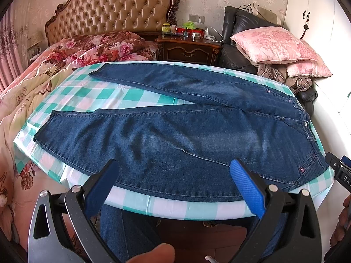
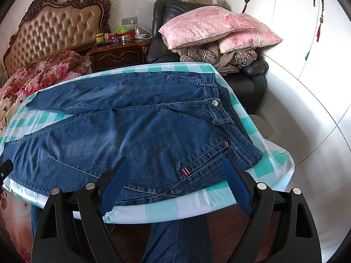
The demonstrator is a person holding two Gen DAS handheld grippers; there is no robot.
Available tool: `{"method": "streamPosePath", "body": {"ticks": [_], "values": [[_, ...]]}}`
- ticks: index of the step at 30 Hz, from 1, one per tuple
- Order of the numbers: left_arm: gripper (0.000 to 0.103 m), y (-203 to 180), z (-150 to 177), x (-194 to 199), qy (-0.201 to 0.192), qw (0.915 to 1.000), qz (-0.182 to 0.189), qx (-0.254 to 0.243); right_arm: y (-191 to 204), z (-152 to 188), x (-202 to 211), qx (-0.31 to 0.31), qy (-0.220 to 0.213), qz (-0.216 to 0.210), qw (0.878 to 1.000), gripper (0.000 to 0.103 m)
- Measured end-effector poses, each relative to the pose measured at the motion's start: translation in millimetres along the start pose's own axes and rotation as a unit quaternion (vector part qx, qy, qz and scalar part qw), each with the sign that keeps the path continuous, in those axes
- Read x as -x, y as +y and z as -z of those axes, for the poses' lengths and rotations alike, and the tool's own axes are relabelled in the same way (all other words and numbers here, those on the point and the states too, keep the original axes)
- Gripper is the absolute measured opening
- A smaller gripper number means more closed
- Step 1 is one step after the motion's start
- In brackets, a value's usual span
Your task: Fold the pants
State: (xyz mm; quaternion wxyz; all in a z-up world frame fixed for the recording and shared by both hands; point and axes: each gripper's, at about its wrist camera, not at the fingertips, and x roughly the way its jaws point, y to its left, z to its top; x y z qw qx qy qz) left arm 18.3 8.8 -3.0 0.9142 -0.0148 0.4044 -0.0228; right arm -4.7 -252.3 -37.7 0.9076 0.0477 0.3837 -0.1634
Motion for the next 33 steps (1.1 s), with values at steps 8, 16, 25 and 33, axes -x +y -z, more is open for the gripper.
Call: {"method": "streamPosePath", "body": {"ticks": [8,16,25,33], "values": [[0.102,-3,2,-10,0.01,0.9999,-0.003,-0.001,-2,2,-14,-0.001,0.014,0.001,1.0,0.083],[0.102,-5,-3,-31,0.027,0.9996,-0.005,0.001,-12,-8,-48,-0.019,0.043,-0.02,0.999,0.084],[0.101,2,-21,-60,0.023,0.9995,0.013,0.016,-81,-115,-148,-0.049,0.03,-0.03,0.998,0.088],[0.102,11,-25,-87,0.041,0.9988,0.011,0.025,-144,-228,-298,-0.079,0.087,-0.03,0.993,0.088]]}}
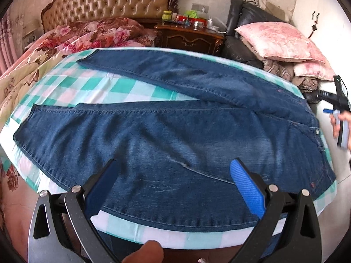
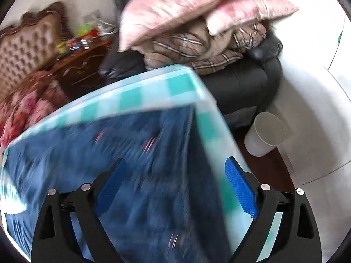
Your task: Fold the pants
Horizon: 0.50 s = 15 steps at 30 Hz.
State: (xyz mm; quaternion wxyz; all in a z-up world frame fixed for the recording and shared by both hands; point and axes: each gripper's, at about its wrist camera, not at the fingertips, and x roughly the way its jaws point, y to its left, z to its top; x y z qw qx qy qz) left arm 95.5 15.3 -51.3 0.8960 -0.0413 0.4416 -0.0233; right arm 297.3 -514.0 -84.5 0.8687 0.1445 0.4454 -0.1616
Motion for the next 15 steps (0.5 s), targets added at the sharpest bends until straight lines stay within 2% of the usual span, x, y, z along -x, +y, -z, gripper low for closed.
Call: {"method": "streamPosePath", "body": {"ticks": [4,7,9,11,14,15], "values": [[0.101,11,-3,-13,0.013,0.9996,-0.023,0.009,-4,-33,-50,-0.002,0.041,0.012,0.999,0.088],[0.102,21,-6,-18,0.017,0.9992,-0.033,0.014,-2,-40,-67,0.008,0.052,0.02,0.998,0.081],[0.102,27,-7,-20,0.018,0.9988,-0.041,0.017,2,-41,-82,0.023,0.075,0.019,0.997,0.061],[0.102,33,-9,-22,0.018,0.9984,-0.048,0.022,6,-39,-88,0.033,0.076,0.012,0.996,0.054],[0.102,40,-9,-23,0.021,0.9978,-0.056,0.028,6,-44,-92,0.036,0.073,0.005,0.997,0.051],[0.102,41,-8,-23,0.022,0.9978,-0.056,0.029,7,-45,-92,0.038,0.071,-0.003,0.997,0.042]]}}
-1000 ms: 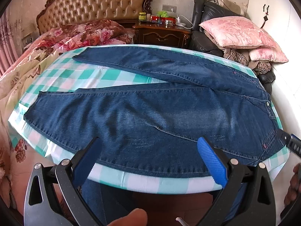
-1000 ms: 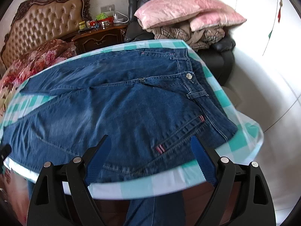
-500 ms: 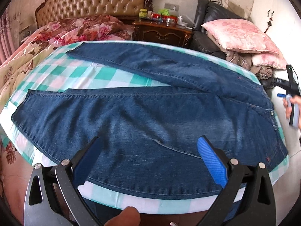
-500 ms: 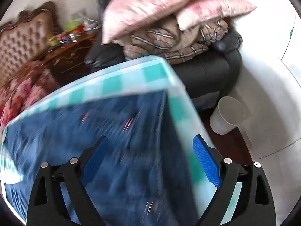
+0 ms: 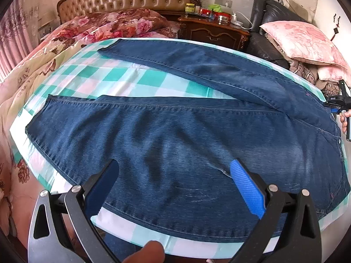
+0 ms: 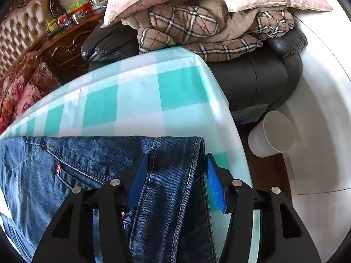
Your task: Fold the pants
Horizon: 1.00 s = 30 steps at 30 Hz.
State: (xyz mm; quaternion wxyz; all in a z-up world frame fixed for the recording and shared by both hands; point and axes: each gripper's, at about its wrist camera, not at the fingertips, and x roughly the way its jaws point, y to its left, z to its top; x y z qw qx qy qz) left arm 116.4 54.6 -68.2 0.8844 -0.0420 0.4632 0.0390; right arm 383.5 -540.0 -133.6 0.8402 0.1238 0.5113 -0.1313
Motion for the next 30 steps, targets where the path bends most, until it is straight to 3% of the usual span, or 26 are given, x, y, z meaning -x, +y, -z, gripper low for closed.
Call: {"method": "streamPosePath", "body": {"ticks": [2,5,9,14,18,20,22,26,30], "values": [[0.102,2,0,1,0.002,1.0,-0.001,0.003,7,1,8,0.009,-0.01,-0.009,1.0,0.013],[0.102,8,-1,4,0.002,1.0,-0.004,0.009,21,7,45,0.03,-0.066,-0.003,0.997,0.013],[0.102,18,-12,12,-0.014,0.9997,-0.005,0.02,37,38,128,0.053,-0.148,-0.061,0.986,0.012],[0.101,30,-31,28,-0.037,0.9985,0.015,0.036,46,134,233,0.086,-0.218,-0.159,0.959,0.012],[0.101,38,-44,28,-0.033,0.9957,0.07,0.05,32,229,248,0.058,-0.184,-0.23,0.954,0.012],[0.101,41,-55,20,-0.025,0.9931,0.104,0.05,22,269,231,0.033,-0.143,-0.246,0.958,0.012],[0.101,43,-66,6,-0.015,0.9904,0.127,0.051,18,289,216,0.012,-0.116,-0.248,0.962,0.012],[0.096,51,-109,-48,0.03,0.9741,0.204,0.092,17,298,195,-0.021,-0.091,-0.244,0.965,0.012],[0.07,68,-154,-110,0.062,0.9596,0.227,0.154,25,287,209,-0.015,-0.106,-0.238,0.965,0.012]]}}
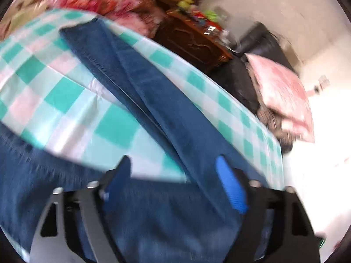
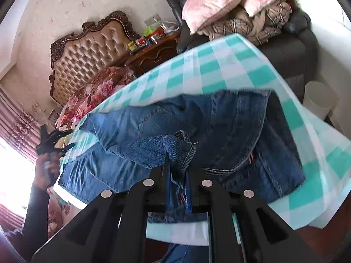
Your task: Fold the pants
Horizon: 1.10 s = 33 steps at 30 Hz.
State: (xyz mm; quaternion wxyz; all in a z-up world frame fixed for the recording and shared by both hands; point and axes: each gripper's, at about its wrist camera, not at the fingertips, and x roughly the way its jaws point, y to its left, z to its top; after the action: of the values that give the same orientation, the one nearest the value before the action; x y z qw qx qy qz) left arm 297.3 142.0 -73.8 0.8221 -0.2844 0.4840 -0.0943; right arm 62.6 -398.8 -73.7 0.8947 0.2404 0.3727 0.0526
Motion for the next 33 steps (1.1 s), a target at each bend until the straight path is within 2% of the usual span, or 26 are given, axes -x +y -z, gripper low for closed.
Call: {"method": "streamPosePath", "body": {"ticks": [1,3,4,6,9,16,20,22,23,24,27,29,32,33], "values": [[0.067,11,-14,-11,0.004,0.9994,0.014,0.031,2,-6,3,0.003,-0.005,0.002,1.0,0.012],[0.053,26,-30,-27,0.01,0.9969,0.024,0.075,0,-11,10,0.005,-0.012,0.005,1.0,0.012],[0.052,32,-38,-34,0.013,0.9954,0.027,0.091,-2,-11,14,0.004,-0.014,0.006,1.0,0.012],[0.042,38,-52,-46,0.013,0.9944,0.025,0.102,-5,-19,19,-0.002,-0.017,0.001,1.0,0.012],[0.042,48,-74,-62,0.012,0.9905,0.028,0.134,-4,-30,22,0.002,-0.022,0.003,1.0,0.012],[0.04,72,-111,-96,0.021,0.9812,-0.008,0.192,-5,-44,22,0.0,-0.023,0.009,1.0,0.012],[0.038,80,-126,-102,0.018,0.9779,0.0,0.208,-6,-48,24,-0.003,-0.021,0.009,1.0,0.012],[0.03,84,-134,-105,0.019,0.9767,-0.003,0.214,-7,-51,25,-0.006,-0.023,0.008,1.0,0.012],[0.02,85,-137,-107,0.022,0.9761,-0.003,0.216,-8,-53,25,-0.008,-0.023,0.009,1.0,0.012],[0.002,90,-141,-110,0.027,0.9751,-0.001,0.22,-8,-54,25,-0.007,-0.022,0.012,1.0,0.012],[0.002,91,-144,-89,0.013,0.9741,0.017,0.225,-8,-61,26,0.001,-0.021,0.027,0.999,0.012],[0.002,79,-140,-55,-0.013,0.9792,0.027,0.201,-13,-65,29,0.005,-0.018,0.044,0.999,0.012],[0.002,64,-102,25,-0.052,0.9844,0.027,0.166,-28,-64,37,0.003,-0.005,0.064,0.998,0.013],[0.002,63,-75,59,-0.065,0.986,0.021,0.152,-33,-62,39,0.003,0.002,0.073,0.997,0.013]]}}
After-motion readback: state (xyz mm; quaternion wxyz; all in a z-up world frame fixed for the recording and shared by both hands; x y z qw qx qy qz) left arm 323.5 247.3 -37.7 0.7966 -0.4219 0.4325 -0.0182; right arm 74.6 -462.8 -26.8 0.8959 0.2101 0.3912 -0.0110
